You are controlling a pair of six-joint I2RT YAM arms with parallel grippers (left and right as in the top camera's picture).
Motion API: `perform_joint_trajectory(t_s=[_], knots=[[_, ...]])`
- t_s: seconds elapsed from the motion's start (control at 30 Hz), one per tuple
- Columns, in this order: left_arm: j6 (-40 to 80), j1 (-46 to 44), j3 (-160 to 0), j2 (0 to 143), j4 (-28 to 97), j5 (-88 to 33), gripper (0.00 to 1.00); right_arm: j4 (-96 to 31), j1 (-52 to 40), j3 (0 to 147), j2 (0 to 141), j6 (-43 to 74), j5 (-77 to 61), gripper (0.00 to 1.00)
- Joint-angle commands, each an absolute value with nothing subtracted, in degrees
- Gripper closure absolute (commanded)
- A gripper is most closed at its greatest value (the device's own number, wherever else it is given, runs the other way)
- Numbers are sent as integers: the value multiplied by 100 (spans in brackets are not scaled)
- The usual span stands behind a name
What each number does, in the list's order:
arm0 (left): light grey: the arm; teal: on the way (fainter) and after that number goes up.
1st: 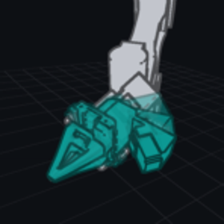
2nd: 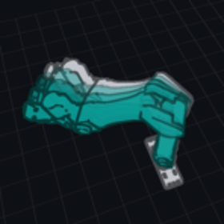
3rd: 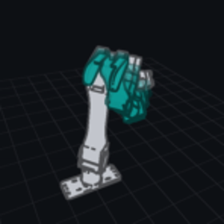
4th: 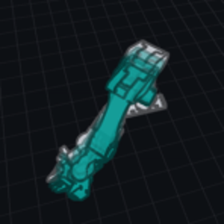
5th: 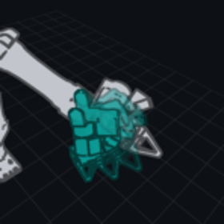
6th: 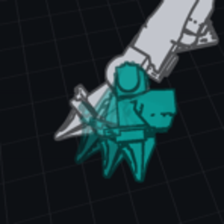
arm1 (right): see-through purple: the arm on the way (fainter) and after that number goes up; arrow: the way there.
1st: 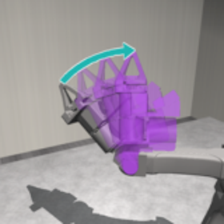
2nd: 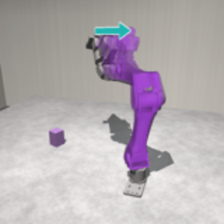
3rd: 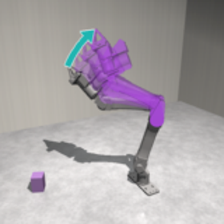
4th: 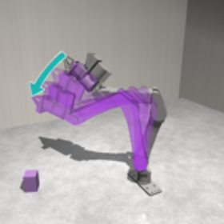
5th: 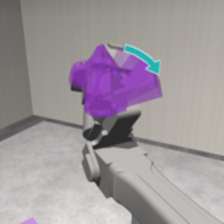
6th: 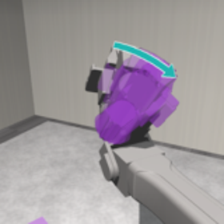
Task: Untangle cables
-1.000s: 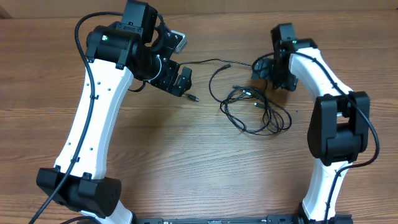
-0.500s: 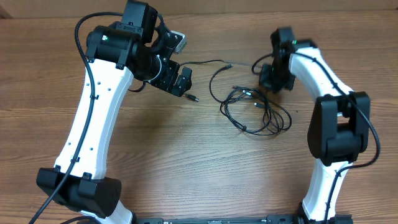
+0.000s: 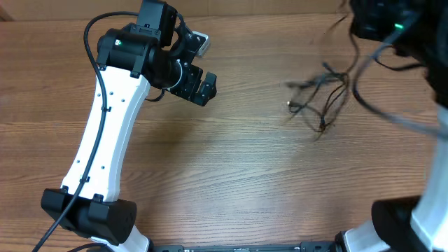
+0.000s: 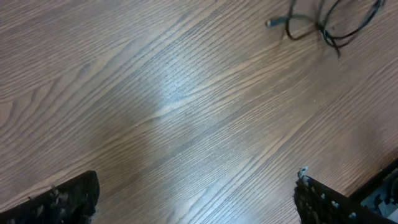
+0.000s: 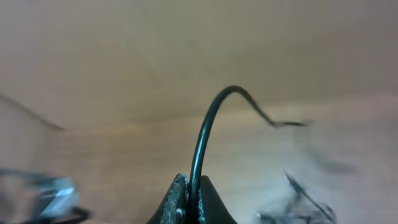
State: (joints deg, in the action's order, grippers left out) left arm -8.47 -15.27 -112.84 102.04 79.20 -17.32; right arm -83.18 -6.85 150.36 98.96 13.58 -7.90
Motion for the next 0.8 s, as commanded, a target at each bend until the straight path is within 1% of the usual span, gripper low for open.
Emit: perform_joint_trajectory(t_s=[0.0, 0.27, 0.4, 0.47, 0.6, 0.7, 0.77], knots=[[-746, -1535, -11255, 10263, 7881, -1758, 0, -8243, -716, 15557, 9732, 1188, -1343, 96], [-746, -1533, -11255, 10263, 7881, -1758, 0, -7920, -716, 15753, 9537, 1170, -1579, 96], [-755, -1533, -11255, 10263, 7876, -1730, 0, -7717, -718, 15753, 9535, 1221, -2803, 96], [-766, -1533, -11255, 10263, 7852, -1605, 0, -7585, -718, 15753, 9535, 1208, -2989, 96], [-742, -1533, -11255, 10263, 7839, -1288, 0, -7577, -698, 15747, 9605, 1024, -1428, 96], [-749, -1533, -11255, 10263, 7839, -1286, 0, -7566, -696, 15747, 9835, 410, -672, 96], [-749, -1533, -11255, 10263, 7832, -1216, 0, -7406, -539, 15747, 10075, 384, -99, 96]])
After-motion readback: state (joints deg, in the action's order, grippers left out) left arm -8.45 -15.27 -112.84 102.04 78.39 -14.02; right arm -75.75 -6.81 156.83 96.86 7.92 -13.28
